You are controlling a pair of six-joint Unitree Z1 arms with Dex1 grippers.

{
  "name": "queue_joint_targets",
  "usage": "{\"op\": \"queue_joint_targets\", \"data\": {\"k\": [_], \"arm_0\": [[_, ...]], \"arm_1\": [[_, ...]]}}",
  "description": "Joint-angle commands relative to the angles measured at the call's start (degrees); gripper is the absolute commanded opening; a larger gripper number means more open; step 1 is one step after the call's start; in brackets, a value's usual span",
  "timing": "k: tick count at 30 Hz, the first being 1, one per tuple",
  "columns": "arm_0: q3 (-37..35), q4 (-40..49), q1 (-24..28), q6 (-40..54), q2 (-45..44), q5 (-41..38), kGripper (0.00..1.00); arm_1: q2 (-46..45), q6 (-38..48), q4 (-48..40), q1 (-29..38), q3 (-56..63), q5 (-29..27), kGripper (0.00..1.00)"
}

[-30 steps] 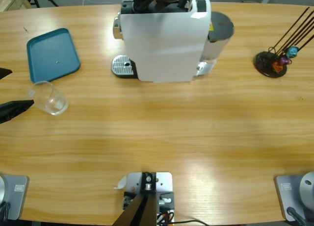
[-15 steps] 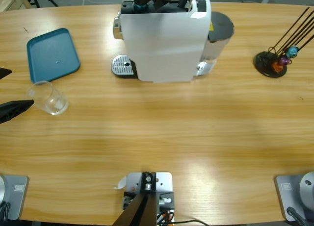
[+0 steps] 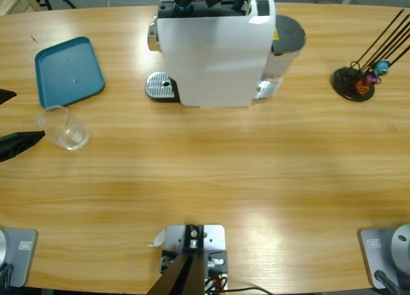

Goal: Pour coffee

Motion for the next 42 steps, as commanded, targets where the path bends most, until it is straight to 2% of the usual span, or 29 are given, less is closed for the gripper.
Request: {"op": "queue_joint_targets", "data": {"k": [1,7,8,10,12,15,16,21,23,27,30,31,32,36,37,39,40,42], "arm_0": [[2.4,-1.1,0.2,-0.5,0.3,0.4,0.968],[2.5,-1.3,0.2,-0.5,0.2,0.3,0.968],[2.6,-1.3,0.2,-0.5,0.2,0.3,0.968],[2.6,-1.3,0.2,-0.5,0.2,0.3,0.968],[2.6,-1.3,0.2,-0.5,0.2,0.3,0.968],[2.6,-1.3,0.2,-0.5,0.3,0.3,0.968],[2.6,-1.3,0.2,-0.5,0.3,0.3,0.968],[2.6,-1.3,0.2,-0.5,0.3,0.3,0.968],[2.6,-1.3,0.2,-0.5,0.4,0.3,0.968],[2.6,-1.3,0.2,-0.5,0.3,0.3,0.968],[2.6,-1.3,0.1,-0.5,0.3,0.3,0.968],[2.6,-1.3,0.2,-0.5,0.3,0.3,0.968],[2.7,-1.3,0.2,-0.5,0.3,0.3,0.968],[2.7,-1.3,0.2,-0.5,0.3,0.3,0.968],[2.7,-1.3,0.2,-0.5,0.2,0.3,0.968],[2.7,-1.3,0.2,-0.5,0.2,0.3,0.968],[2.7,-1.3,0.2,-0.5,0.2,0.3,0.968],[2.8,-1.3,0.2,-0.5,0.0,0.2,0.968]], "arm_1": [[1.7,1.1,0.5,0.5,1.2,0.1,0.993],[1.7,1.2,1.0,0.9,1.6,0.9,0.973],[1.9,1.1,1.2,1.0,1.5,1.5,0.930],[2.2,1.1,1.8,1.0,1.3,2.5,0.779],[2.5,0.6,2.2,1.0,1.5,3.3,0.593],[2.6,0.1,2.3,1.0,1.8,4.0,0.366],[2.6,0.1,2.3,1.0,1.8,4.0,0.338],[3.3,0.1,1.8,1.0,1.5,4.4,0.333],[3.4,0.1,1.4,1.0,1.2,4.3,0.147],[4.0,0.3,1.3,1.0,0.1,4.2,0.148],[4.3,1.2,1.1,1.0,0.1,3.9,0.185],[4.3,1.5,1.0,1.0,0.0,4.0,0.360],[4.5,1.8,1.0,1.0,0.0,4.2,0.478],[4.7,2.0,1.0,1.0,0.0,4.3,0.477],[4.8,2.0,1.0,1.0,0.0,4.4,0.444],[4.8,2.0,1.0,1.0,0.0,4.6,0.052],[4.7,2.0,0.9,1.0,0.0,4.6,0.016],[4.6,2.0,0.7,1.0,0.0,4.6,0.016]]}}
